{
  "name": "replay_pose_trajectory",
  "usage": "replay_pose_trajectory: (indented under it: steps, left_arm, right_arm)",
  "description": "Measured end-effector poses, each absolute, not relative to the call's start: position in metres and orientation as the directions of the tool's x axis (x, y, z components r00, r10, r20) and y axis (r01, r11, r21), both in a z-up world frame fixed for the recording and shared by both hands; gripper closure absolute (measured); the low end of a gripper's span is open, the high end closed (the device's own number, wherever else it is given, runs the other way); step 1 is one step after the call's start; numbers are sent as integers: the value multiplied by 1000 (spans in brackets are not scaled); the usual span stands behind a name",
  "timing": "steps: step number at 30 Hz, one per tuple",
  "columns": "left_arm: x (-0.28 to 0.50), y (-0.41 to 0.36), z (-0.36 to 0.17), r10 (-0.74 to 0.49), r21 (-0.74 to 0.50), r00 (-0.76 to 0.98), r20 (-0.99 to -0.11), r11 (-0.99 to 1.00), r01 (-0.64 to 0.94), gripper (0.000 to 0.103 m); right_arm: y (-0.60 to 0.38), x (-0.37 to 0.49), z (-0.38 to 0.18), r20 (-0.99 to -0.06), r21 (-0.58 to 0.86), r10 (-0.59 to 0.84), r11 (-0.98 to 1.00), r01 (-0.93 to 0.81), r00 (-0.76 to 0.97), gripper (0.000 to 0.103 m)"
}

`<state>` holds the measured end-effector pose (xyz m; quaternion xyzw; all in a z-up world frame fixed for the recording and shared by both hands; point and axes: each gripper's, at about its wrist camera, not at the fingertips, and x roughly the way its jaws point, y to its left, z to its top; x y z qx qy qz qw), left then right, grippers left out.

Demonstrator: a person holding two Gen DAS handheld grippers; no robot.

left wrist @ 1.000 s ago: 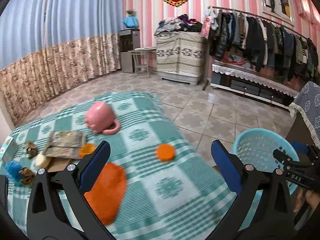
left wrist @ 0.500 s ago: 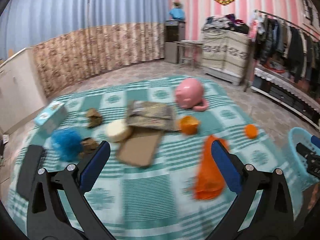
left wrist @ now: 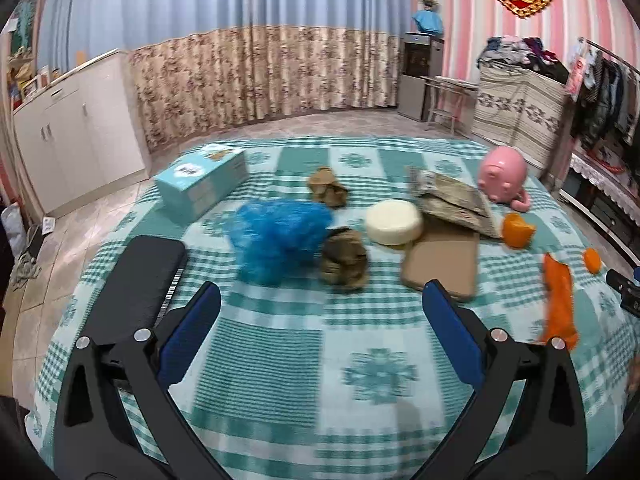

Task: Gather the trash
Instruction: 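Return to the table and grasp the orange bottle cap with the right gripper, then grasp the blue plastic bag with the left gripper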

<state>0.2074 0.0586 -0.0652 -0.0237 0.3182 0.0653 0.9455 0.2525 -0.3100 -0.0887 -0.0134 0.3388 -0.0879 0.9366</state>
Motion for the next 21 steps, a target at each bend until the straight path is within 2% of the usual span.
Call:
replay_pose_trajectory:
  steps: [4,9,11,13,17,19,21]
  left_arm:
    - [218,80,-70,130,-13,780,-612,985,-174,6]
    - [240,100,-73,145,-31,765,-627,977,-210,6]
    - [249,105,-73,148,-37,763,-629,975,-219,6]
    - [257,107,-74,144,-45,762,-631,974,-221,6]
    - [276,106,-81,169,-16,748,-641,972,-233,6]
    - [283,107,-87,148,-29,740,-657,975,-221,14]
    - [288,108,-92,117,-45,724,-680,979,-200,43]
  right_arm:
    - [-314,281,-98,-671,-88,-185,981,171,718,12]
    - [-314,305,-105,-711,-65,-153,986,152,687,37]
    - [-310,310,-109,-728,-58,-125,991,121,674,57]
    - [-306,308,-109,-725,-55,-109,993,100,680,63]
    - [-308,302,-106,-716,-13,-68,996,83,694,63]
    - [-308,297,-104,-711,-6,-57,997,75,701,63]
    - [-308,289,-101,-705,-5,-49,998,65,708,63]
